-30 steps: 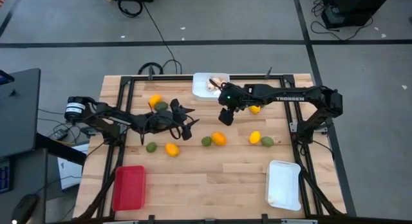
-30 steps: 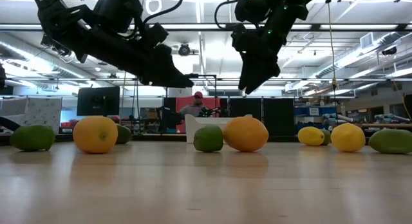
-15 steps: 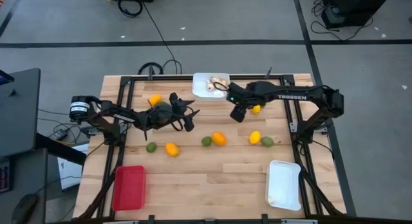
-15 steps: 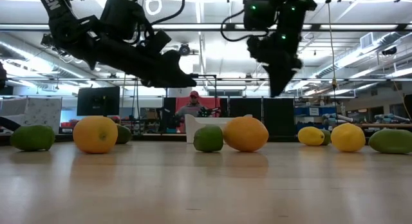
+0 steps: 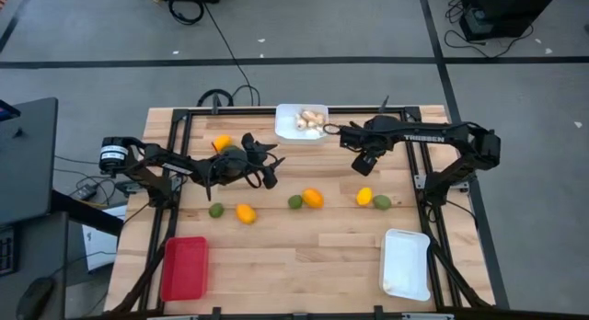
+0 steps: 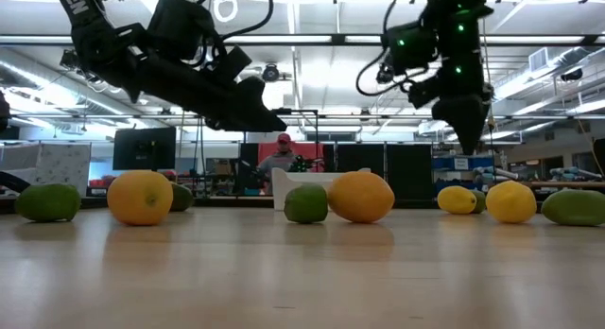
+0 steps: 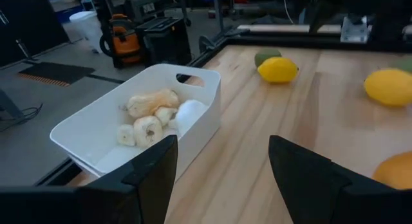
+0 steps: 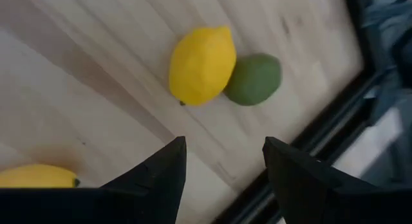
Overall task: Sort produce into baskets
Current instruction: Put the lemon into the red bin
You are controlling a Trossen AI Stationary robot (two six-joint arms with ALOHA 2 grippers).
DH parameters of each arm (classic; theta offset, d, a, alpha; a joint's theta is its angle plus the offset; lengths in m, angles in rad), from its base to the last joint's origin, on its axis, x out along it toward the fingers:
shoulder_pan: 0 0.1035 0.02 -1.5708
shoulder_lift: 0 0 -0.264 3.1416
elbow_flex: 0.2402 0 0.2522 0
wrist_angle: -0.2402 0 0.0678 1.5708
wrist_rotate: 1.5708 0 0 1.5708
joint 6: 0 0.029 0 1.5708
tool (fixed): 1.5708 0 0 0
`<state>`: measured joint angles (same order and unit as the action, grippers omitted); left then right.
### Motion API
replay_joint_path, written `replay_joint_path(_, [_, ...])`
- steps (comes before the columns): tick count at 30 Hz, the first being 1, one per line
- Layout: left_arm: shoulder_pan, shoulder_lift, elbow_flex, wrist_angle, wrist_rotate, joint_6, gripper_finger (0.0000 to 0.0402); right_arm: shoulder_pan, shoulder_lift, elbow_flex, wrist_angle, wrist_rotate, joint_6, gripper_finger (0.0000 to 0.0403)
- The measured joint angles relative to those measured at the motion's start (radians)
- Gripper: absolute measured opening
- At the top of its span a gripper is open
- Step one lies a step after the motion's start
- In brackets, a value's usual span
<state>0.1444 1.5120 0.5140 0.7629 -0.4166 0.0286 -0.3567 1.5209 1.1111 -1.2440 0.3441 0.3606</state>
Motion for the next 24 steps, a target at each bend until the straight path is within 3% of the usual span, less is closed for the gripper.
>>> replay_joint_path(9, [0.0, 0.0, 0.0, -0.03, 0.0, 0.016, 0.0242, -0.166, -0.068, -0.125, 0.335, -0.193, -0.047, 0.0217])
replay_joint_path(14, [0.0, 0.0, 0.0, -0.055, 0.0, 0.013, 0.0241, -0.198, -0.014, -0.137, 0.365, -0.139, -0.041, 0.0217])
replay_joint_path(24, [0.0, 0.0, 0.0, -0.063, 0.001, 0.011, 0.0241, -0.189, 0.048, -0.137, 0.352, -0.136, -0.009, 0.0217])
